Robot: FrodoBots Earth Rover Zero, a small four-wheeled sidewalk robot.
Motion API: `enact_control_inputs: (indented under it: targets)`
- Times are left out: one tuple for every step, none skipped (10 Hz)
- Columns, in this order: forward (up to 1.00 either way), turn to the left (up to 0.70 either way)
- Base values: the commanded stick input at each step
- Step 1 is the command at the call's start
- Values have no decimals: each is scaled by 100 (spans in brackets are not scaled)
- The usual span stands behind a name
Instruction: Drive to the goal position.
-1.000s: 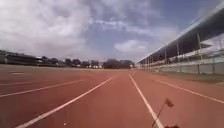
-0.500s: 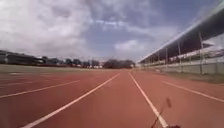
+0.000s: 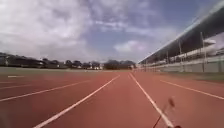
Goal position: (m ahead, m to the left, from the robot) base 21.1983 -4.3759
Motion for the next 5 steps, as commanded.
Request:
enact_control_inputs:
  targets:
    - [70,0]
    - [70,0]
    - [70,0]
    - [70,0]
    - [70,0]
